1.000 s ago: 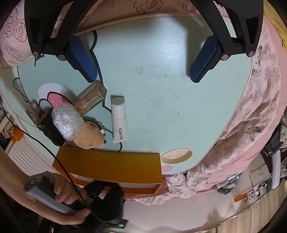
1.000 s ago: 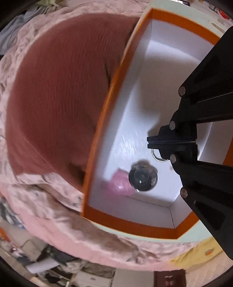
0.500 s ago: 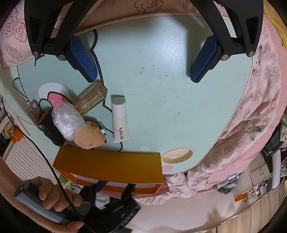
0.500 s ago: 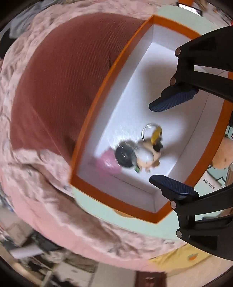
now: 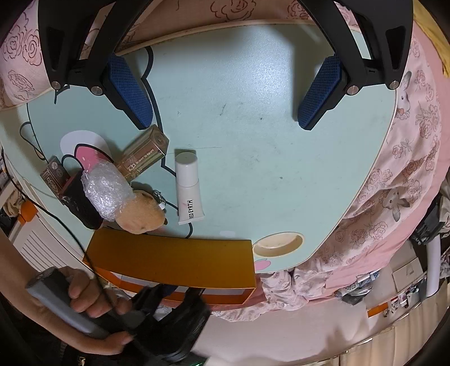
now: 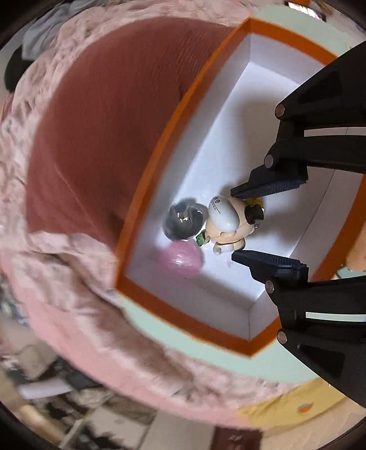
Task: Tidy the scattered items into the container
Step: 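Lift the figure keychain out and set it on the table, open right gripper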
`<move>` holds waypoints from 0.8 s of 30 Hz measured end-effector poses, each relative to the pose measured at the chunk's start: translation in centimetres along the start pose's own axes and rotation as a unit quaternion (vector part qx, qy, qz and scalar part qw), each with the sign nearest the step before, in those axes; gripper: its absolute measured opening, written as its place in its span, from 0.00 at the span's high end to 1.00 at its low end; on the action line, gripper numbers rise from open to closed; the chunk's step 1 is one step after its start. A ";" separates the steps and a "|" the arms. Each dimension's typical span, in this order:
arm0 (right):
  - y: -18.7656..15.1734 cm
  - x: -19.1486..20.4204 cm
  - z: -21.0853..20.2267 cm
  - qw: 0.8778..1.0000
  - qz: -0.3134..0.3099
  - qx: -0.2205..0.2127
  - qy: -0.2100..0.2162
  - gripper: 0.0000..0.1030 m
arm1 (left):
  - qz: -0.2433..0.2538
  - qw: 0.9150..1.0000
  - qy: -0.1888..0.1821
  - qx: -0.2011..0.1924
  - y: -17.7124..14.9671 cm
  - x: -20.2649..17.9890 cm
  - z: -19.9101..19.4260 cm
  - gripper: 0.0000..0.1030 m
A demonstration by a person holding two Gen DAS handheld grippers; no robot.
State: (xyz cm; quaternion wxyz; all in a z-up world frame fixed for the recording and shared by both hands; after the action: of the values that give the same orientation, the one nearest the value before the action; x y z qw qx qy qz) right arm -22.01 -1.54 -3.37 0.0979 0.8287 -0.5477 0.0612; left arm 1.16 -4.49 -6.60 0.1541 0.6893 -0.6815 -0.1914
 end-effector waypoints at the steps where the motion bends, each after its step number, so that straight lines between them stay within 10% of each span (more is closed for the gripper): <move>1: -0.2 -0.5 -1.2 1.000 0.006 -0.014 0.010 0.65 | 0.000 1.000 0.000 0.000 0.0 0.0 0.0 0.00; 9: -5.8 -0.6 -8.9 0.991 -0.003 -0.122 0.045 0.65 | 0.000 1.000 0.000 0.000 0.0 0.0 0.1 0.00; 24: -17.0 -1.7 -3.9 0.990 0.022 -0.127 0.050 0.59 | 0.000 1.000 0.001 0.001 0.1 0.0 0.1 0.00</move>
State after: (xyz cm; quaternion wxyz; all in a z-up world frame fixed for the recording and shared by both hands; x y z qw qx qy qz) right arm -7.04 7.34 -1.49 0.2286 0.7933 -0.5631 0.0348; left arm 1.04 -4.51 -6.69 0.1545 0.6897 -0.6815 -0.1900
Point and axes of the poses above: each gripper's, at about its wrist camera, not at the fingertips, and z roughly the way its jaws point, x to its left, y to its top, the point moved 8 cm from there along z, roughly the way its jaws point, and after that the axes turned 9 degrees about x, right-handed, at the moved point
